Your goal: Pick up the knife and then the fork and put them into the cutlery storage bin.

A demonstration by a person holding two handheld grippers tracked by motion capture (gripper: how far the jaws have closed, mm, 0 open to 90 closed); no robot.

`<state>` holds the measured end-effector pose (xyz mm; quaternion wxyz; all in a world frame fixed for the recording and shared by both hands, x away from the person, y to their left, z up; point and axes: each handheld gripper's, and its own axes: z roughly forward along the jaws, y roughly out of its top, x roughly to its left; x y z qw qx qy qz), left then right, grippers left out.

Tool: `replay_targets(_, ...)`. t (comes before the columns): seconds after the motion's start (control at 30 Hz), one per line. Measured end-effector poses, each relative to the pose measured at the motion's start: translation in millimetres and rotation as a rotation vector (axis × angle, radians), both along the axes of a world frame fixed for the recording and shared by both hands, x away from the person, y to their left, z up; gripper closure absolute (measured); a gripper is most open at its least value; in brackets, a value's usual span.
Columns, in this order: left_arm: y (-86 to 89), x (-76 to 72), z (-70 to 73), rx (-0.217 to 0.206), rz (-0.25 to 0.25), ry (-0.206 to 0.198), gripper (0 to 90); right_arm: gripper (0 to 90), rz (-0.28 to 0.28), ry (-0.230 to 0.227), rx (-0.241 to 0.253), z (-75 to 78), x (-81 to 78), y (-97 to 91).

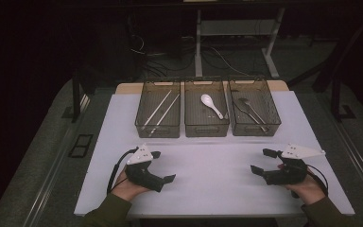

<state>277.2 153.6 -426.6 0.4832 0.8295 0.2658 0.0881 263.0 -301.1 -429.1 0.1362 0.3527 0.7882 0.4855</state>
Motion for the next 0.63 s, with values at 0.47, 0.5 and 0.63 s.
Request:
replay_targets(0.47, -0.8, -0.6, -0.4, 0.0, -0.002, 0.005, 0.0, 14.3, 0.019, 0.03, -0.025, -9.1, -4.6, 3.9)
replay_targets(0.5, -0.8, -0.6, -0.3, 0.002, -0.004, 0.005, 0.0, 14.3, 0.019, 0.03, -0.023, -9.0, -4.7, 3.9)
replay_targets(0.63, -1.0, -0.3, -0.4, 0.004, -0.005, 0.006, 0.0, 14.2, 0.017, 0.03, -0.017, -8.7, -4.6, 3.5)
